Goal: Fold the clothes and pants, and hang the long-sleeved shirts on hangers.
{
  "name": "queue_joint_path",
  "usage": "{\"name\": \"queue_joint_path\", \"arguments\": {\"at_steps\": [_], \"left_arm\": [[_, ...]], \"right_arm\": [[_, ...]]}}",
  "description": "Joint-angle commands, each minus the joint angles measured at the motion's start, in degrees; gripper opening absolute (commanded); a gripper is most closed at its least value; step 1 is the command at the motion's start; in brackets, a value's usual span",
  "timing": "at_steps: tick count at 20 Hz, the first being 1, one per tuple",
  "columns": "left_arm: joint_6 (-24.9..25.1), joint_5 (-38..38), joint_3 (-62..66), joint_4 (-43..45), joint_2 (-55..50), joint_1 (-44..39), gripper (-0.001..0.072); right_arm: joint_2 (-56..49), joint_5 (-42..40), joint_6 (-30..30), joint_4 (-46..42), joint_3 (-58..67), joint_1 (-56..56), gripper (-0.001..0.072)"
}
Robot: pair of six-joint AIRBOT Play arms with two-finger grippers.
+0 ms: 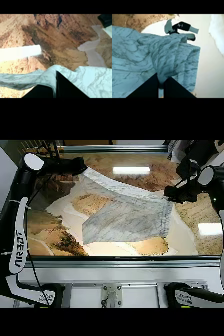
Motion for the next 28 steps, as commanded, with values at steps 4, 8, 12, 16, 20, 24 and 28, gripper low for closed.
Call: {"name": "queue_joint_path", "arguments": {"at_steps": [4, 8, 12, 16, 20, 24, 28], "left_arm": [[-4.1, -3.3, -13.3, 7.2, 5.8, 0.1, 0.0010], [-3.0, -1.5, -31.6, 7.4, 15.4, -1.9, 0.0011], [-3.1, 4.0, -46.0, 7.4, 20.9, -5.5, 0.0011], [-3.1, 5.5, -54.8, 7.4, 21.6, -8.4, 0.0011], [-3.1, 9.3, -59.8, 7.3, 21.6, -8.4, 0.0011], [-3.1, 8.1, -58.8, 7.3, 21.7, -7.7, 0.0535], [-3.1, 0.3, -50.3, 7.4, 25.5, -5.4, 0.0558]], "right_arm": [[2.9, 0.7, -3.5, -1.3, -4.4, -0.7, 0.0021], [10.3, 1.3, -3.5, -1.6, -17.3, -0.7, 0.0020], [15.4, -2.1, -3.0, -1.9, -30.8, -0.7, 0.0021], [15.9, -3.7, -2.8, -1.7, -38.7, -0.7, 0.0022], [15.9, -3.7, -2.8, -0.7, -41.1, -0.7, 0.0024], [16.2, -4.9, -5.4, 5.9, -40.6, -0.7, 0.0563], [20.0, 1.0, -9.5, 7.5, -33.6, -5.6, 0.0603]]}}
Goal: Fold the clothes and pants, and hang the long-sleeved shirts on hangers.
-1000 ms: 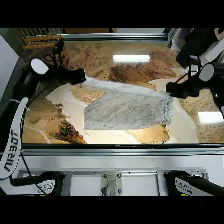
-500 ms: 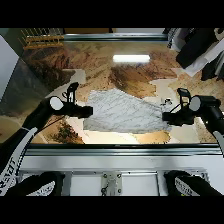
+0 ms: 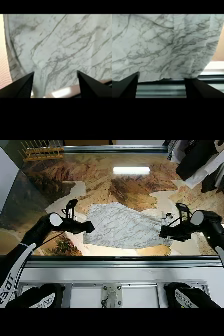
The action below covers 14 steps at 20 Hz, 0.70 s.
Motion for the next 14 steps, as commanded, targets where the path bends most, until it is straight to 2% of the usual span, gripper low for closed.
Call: {"name": "queue_joint_path", "arguments": {"at_steps": [1, 3, 4, 5, 6, 7, 8, 12, 14], "left_arm": [[0.1, -5.7, 5.8, 0.0, 4.0, 1.7, 0.0558], [0.1, -5.6, 7.0, -0.1, 7.4, 1.7, 0.0556], [0.0, -5.1, 7.0, -0.5, 9.0, 1.7, 0.0410], [-0.1, -5.0, 7.0, -0.5, 10.3, 1.7, 0.0184], [-0.1, -4.9, 7.0, -0.5, 11.2, 1.7, 0.0019], [-0.2, -4.7, 7.0, -0.5, 11.8, 1.7, 0.0011], [-0.8, -4.5, 7.0, -0.5, 12.0, 1.7, 0.0012], [-2.9, -4.2, 7.0, -0.5, 11.9, 1.7, 0.0011], [-3.6, -3.3, 7.0, -0.5, 12.0, 1.6, 0.0012]], "right_arm": [[4.0, 3.7, -4.0, 2.3, 5.0, -6.3, 0.0610], [6.0, 3.6, -6.0, 2.9, 5.3, -13.8, 0.0610], [5.8, 3.7, -7.8, 4.4, 5.2, -17.8, 0.0610], [5.0, 3.6, -10.7, 7.5, 4.7, -22.1, 0.0610], [3.7, 3.6, -14.2, 11.5, 4.3, -25.9, 0.0610], [1.5, 3.5, -17.8, 15.9, 3.8, -29.6, 0.0613], [-1.3, 3.5, -20.8, 19.6, 3.5, -32.7, 0.0720], [-13.9, 3.5, -29.2, 23.1, 3.4, -37.3, 0.0720], [-19.6, 3.5, -35.4, 25.5, 2.8, -37.3, 0.0720]]}}
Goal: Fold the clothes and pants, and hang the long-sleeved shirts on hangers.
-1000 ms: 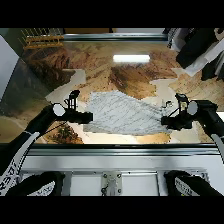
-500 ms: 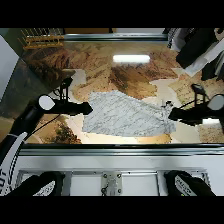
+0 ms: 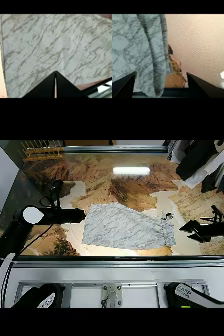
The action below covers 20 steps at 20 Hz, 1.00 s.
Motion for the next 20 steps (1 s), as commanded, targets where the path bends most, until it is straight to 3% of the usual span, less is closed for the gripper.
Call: {"name": "queue_joint_path", "arguments": {"at_steps": [1, 5, 16, 17, 18, 19, 20], "left_arm": [[-1.3, 1.3, 0.1, 0.0, 0.3, -0.8, 0.0012], [-1.3, 5.6, 0.1, 0.2, -0.1, -7.0, 0.0011], [-3.7, 6.6, 0.1, 0.0, -5.8, -13.0, 0.0011], [-3.7, 6.6, 0.1, 0.0, -5.8, -12.9, 0.0011], [-3.7, 6.6, 0.1, 0.0, -5.8, -12.9, 0.0011], [-3.7, 6.6, 0.1, 0.0, -5.8, -12.9, 0.0011], [-3.7, 6.6, 0.1, 0.0, -5.8, -12.9, 0.0011]], "right_arm": [[-9.7, -0.2, -12.0, 6.8, -1.2, -2.2, 0.0720], [-15.9, -3.8, -16.0, 15.5, -3.4, -1.6, 0.0720], [-18.1, -4.3, -16.2, 17.5, -3.4, 12.5, 0.0712], [-18.0, -4.5, -16.9, 17.7, -3.4, 13.5, 0.0600], [-18.0, -4.5, -17.1, 18.1, -3.3, 14.3, 0.0284], [-18.0, -4.5, -17.8, 18.9, -3.2, 14.9, 0.0017], [-17.8, -4.4, -18.5, 20.0, -2.9, 15.1, 0.0023]]}}
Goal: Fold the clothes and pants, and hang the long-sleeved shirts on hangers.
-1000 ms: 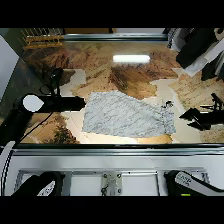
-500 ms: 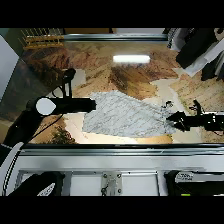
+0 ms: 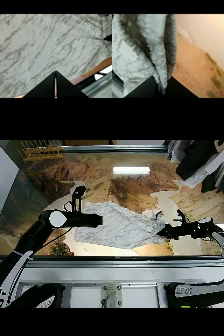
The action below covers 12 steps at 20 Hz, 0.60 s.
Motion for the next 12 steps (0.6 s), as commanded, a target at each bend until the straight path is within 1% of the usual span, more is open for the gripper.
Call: {"name": "queue_joint_path", "arguments": {"at_steps": [1, 3, 5, 6, 8, 10, 12], "left_arm": [[-0.3, 0.0, 0.0, 0.0, -0.2, -0.1, 0.0011], [-0.3, 0.0, 0.0, 0.0, -0.2, -0.1, 0.0011], [-0.3, 0.0, 0.0, 0.0, -0.2, -0.1, 0.0011], [-0.3, 0.1, 0.0, 0.0, -0.2, -0.1, 0.0011], [-0.3, 0.0, 0.0, 0.0, -0.2, -0.1, 0.0011], [-0.3, 0.1, 0.0, 0.0, -0.2, -0.1, 0.0011], [-0.3, 0.1, 0.0, 0.0, -0.2, -0.1, 0.0012]], "right_arm": [[0.7, 0.8, -1.4, 3.2, 1.3, 1.9, 0.0023], [3.6, 0.7, -0.1, 0.9, 5.6, 0.9, 0.0022], [7.4, -0.2, 4.5, -4.2, 12.3, -1.6, 0.0022], [9.6, -2.0, 7.3, -7.3, 15.4, -3.3, 0.0022], [14.1, -8.3, 14.8, -14.7, 19.6, -7.8, 0.0022], [18.0, -14.3, 24.1, -22.2, 20.6, -14.0, 0.0022], [20.1, -15.5, 31.3, -28.6, 20.6, -20.5, 0.0022]]}}
